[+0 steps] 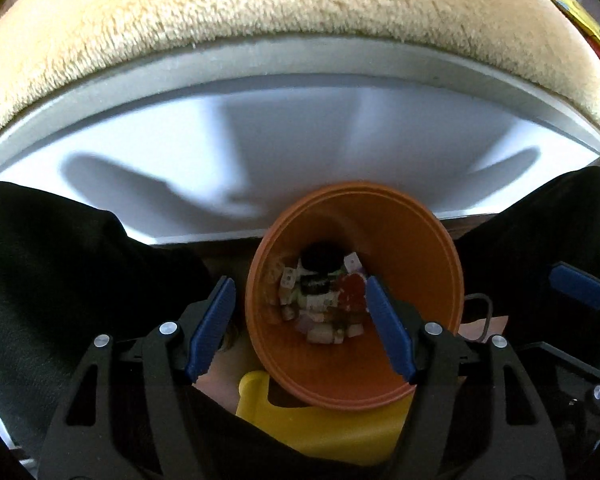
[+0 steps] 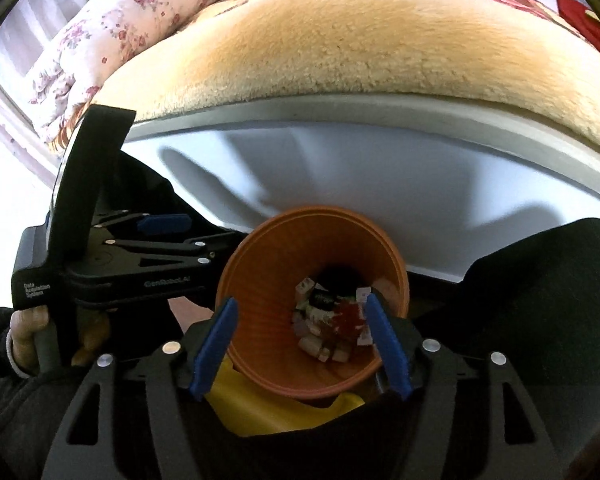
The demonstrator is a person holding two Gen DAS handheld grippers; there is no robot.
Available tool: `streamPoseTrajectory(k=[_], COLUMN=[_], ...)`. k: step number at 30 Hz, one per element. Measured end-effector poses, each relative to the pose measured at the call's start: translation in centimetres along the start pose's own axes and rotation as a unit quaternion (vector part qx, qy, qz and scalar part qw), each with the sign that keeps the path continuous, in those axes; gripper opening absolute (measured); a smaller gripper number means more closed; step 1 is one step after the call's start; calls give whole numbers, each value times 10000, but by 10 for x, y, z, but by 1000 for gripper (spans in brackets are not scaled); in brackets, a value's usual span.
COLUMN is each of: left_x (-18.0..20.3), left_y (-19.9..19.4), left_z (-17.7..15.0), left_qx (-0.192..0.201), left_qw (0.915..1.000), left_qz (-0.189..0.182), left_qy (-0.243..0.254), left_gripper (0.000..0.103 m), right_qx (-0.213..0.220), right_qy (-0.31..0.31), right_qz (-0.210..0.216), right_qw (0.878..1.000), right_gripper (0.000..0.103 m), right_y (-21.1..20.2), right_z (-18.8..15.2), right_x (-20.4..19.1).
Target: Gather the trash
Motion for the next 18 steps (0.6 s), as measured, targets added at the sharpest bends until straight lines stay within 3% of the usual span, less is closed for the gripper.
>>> streamPoseTrajectory(k=[7,10,13,18], left_x=[0,-3,-6,-12], left_y=[-16,-36,-64,-113], left_z=[9,25,52,118], left_qx=[242,591,1050,1962], left_qw=[9996,9980,9943,9805], left_qz=[139,200,198,83], left_qy=[59,98,68,-102], left_gripper=[67,68,83,92], right_qx=[504,987,1549,2347], right_qy=[-76,-95,-202,-377], right_qz=[-169,-249,-385,-859], right_qw=[9986,9948,9870,9675], right_gripper=[86,97,98,98], right_y=[-27,-51,-73,-94], right_z=[16,39,71,134], right_x=[-3,-2,-1,10])
Point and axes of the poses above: each gripper's, at about its wrist camera, not at the fingertips, and y roughly the way its jaws point, x to its right, z to its top, the point moved 4 cm from there along y, roughly the way its jaws point, and after that the axes turned 15 degrees about x, right-handed, at the moved point
